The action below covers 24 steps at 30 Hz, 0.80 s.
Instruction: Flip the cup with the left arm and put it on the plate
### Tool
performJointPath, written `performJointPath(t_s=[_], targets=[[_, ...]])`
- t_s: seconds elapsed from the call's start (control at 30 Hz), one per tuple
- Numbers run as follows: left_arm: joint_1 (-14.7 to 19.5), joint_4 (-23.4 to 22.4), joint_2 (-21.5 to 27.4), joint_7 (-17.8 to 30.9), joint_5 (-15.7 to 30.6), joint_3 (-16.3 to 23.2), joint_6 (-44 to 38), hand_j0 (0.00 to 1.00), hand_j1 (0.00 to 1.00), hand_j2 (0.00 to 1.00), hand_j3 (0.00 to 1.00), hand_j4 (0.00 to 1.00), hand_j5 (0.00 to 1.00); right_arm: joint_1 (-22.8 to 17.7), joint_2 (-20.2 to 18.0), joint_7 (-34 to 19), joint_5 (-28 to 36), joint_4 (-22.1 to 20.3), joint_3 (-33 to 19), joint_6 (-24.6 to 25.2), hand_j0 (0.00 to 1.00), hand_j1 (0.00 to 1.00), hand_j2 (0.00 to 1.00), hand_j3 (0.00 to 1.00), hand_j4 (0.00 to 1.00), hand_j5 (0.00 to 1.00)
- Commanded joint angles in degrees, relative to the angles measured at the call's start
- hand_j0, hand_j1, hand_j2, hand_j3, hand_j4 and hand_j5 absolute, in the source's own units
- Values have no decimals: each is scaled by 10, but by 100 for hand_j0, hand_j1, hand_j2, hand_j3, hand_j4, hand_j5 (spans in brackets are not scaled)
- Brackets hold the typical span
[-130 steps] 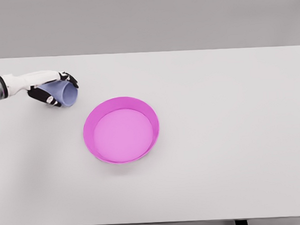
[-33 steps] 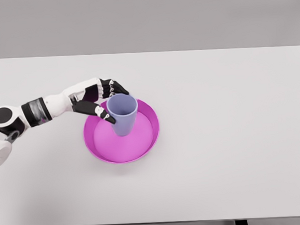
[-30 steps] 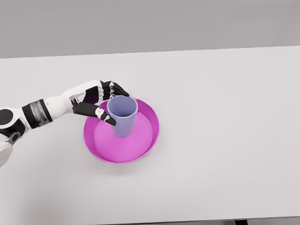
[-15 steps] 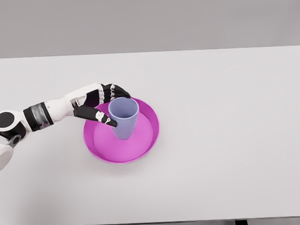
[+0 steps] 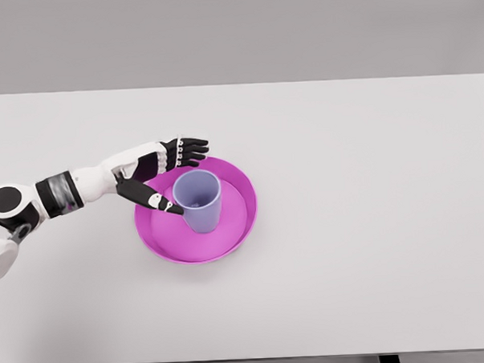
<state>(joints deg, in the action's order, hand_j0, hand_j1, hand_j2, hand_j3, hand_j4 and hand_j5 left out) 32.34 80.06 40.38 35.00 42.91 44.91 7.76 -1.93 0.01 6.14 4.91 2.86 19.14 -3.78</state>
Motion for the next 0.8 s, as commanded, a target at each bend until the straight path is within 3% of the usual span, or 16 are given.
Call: performJointPath(t_s=[0.0, 0.3, 0.33, 0.5, 0.57, 0.67, 0.77], targets=[[0, 0, 1, 0, 2, -2, 5, 100, 100, 100, 100, 100, 100, 0, 0, 0, 0, 0, 0, 0, 100, 100, 100, 100, 100, 100], [-6, 2, 32, 0, 3, -4, 6, 100, 100, 100, 100, 100, 100, 0, 0, -1, 0, 0, -1, 0, 100, 100, 100, 100, 100, 100], [-8, 9, 38, 0, 4, -18, 6, 100, 100, 100, 100, 100, 100, 0, 0, 0, 0, 0, 0, -1, 100, 100, 100, 100, 100, 100], [-10, 73, 120, 0, 11, -58, 14, 100, 100, 100, 100, 100, 100, -1, 0, -1, 0, 0, 0, 0, 100, 100, 100, 100, 100, 100], [-18, 85, 131, 0, 23, -61, 74, 100, 100, 100, 100, 100, 100, 0, 0, -1, 0, 0, 0, 0, 100, 100, 100, 100, 100, 100], [-32, 105, 198, 0, 38, -64, 139, 100, 100, 100, 100, 100, 100, -1, 0, 0, 0, 0, -1, 0, 100, 100, 100, 100, 100, 100], [-34, 105, 203, 0, 36, -63, 139, 100, 100, 100, 100, 100, 100, 0, 0, -1, 0, 0, 0, 0, 100, 100, 100, 100, 100, 100]])
